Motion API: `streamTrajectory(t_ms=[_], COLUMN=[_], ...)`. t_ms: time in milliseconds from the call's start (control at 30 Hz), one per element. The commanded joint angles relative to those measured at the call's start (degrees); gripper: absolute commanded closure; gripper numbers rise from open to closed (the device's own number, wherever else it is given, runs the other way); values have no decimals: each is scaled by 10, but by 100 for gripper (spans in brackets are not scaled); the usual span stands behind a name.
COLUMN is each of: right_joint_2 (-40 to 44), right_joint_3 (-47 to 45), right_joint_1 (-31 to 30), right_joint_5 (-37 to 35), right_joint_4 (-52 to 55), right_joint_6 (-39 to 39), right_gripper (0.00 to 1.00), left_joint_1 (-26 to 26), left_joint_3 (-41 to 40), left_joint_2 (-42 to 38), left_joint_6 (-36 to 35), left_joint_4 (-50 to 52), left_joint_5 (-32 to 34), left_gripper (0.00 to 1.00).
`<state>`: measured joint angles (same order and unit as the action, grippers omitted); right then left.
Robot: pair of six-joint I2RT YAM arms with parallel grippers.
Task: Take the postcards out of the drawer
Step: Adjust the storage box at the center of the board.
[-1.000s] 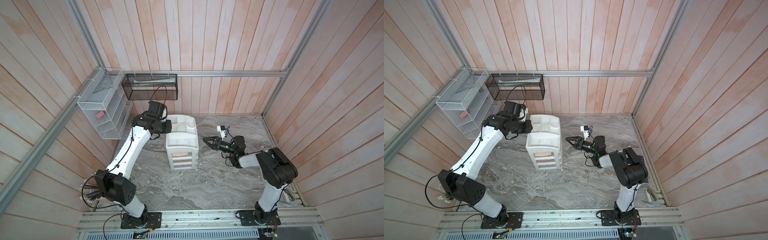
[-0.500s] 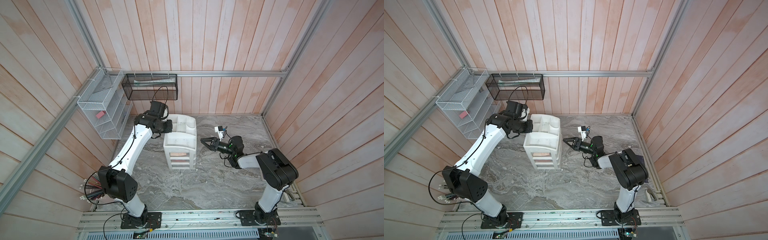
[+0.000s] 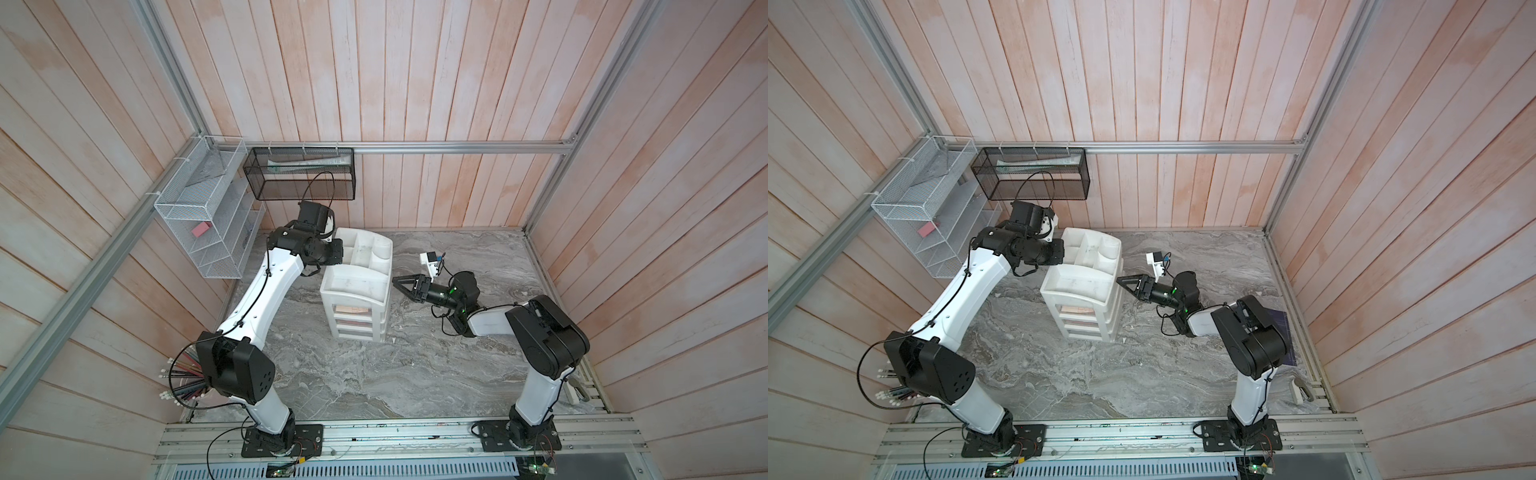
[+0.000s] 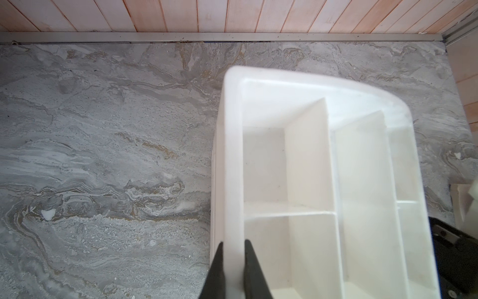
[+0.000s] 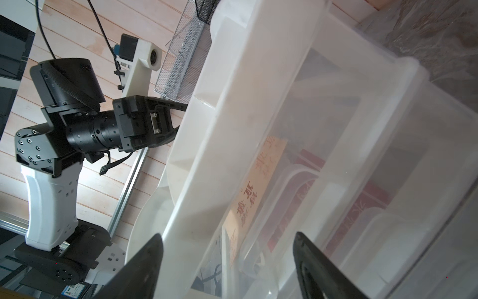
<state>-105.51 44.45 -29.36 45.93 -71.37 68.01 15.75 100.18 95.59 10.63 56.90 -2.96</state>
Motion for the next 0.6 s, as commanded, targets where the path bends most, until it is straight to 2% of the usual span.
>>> streamTrajectory(t_ms=[0,133,167,233,567], right_joint_2=[-15,-27,-29,-32,-39], right_joint_3=[19,25,26,28,41], right_joint_1=[-8,-10,-11,-12,-13], right_joint_5=[-10,-8,-8,-10,-6], right_joint_4=[-18,-39,-42,-44,-68], right_joint_6=[8,23,25,28,47], right_gripper=[21,19,12,9,9], left_joint_1=[-2,-3,-2,-3,0], left_joint_3=[10,10,10,8,8], left_joint_2=[7,6,6,5,5], left_joint_6=[-18,-15,-15,-15,-12], left_joint_4=[-8,-10,-10,-9,-13], left_joint_5=[-1,-6,-6,-6,-8], left_gripper=[90,92,92,92,94])
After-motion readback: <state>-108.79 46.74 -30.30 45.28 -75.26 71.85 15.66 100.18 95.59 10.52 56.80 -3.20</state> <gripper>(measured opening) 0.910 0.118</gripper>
